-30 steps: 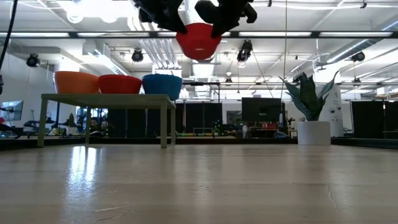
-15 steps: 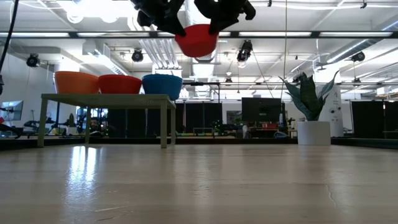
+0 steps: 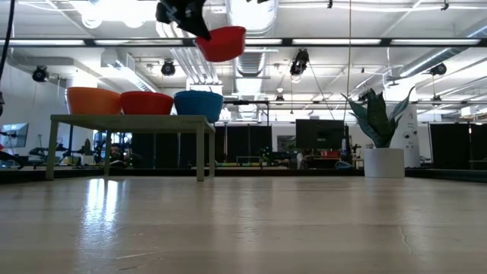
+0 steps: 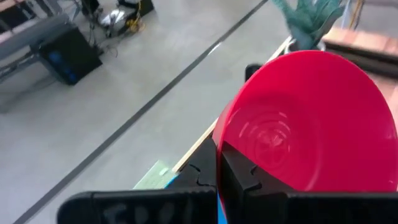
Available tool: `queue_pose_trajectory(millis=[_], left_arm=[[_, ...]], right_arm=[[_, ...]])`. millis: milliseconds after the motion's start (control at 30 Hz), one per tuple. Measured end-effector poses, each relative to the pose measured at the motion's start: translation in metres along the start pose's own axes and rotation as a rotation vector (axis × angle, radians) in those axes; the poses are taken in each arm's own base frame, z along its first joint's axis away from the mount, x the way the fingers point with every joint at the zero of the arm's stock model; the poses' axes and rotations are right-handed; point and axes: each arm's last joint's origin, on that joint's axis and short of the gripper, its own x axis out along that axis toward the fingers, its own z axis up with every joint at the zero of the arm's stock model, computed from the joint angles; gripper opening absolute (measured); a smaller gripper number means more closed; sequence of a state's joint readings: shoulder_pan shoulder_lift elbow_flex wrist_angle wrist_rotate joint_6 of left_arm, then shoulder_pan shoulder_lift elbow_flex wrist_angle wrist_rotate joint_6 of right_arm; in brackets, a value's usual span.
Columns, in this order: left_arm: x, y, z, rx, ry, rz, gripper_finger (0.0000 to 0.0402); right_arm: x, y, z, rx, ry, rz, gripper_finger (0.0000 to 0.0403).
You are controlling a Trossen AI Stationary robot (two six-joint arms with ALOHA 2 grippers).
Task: Pick & Place Mini bowls
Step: Stack the red bowl on the top of the other red bowls on the shelf
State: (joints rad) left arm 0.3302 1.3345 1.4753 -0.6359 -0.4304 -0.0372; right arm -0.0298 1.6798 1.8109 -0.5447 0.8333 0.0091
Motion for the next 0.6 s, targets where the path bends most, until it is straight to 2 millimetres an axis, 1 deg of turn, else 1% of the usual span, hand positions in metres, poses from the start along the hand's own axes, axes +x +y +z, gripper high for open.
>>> queue_pose_trajectory(millis=[133, 233, 333, 433, 600], left_arm=[[-0.016, 0.016, 0.005, 0.029, 0.1, 0.033, 0.0001], [-0.03, 0.032, 0.004, 0.047, 0.186, 0.066, 0.0001], [-0.045, 0.05, 0.0, 0.046, 0.266, 0.095, 0.0001], [-0.055, 0.066, -0.006, 0.018, 0.337, 0.089, 0.0001], [-0.064, 0.086, -0.016, -0.045, 0.39, 0.095, 0.0]], right_arm=[[-0.013, 0.001, 0.012, -0.018, -0.035, 0.026, 0.0176], [-0.023, 0.0, 0.018, -0.044, -0.04, 0.044, 0.0181], [-0.03, -0.002, 0.022, -0.063, -0.031, 0.056, 0.0183], [-0.037, -0.003, 0.025, -0.077, -0.024, 0.068, 0.0185], [-0.041, -0.004, 0.027, -0.068, -0.027, 0.079, 0.0185]])
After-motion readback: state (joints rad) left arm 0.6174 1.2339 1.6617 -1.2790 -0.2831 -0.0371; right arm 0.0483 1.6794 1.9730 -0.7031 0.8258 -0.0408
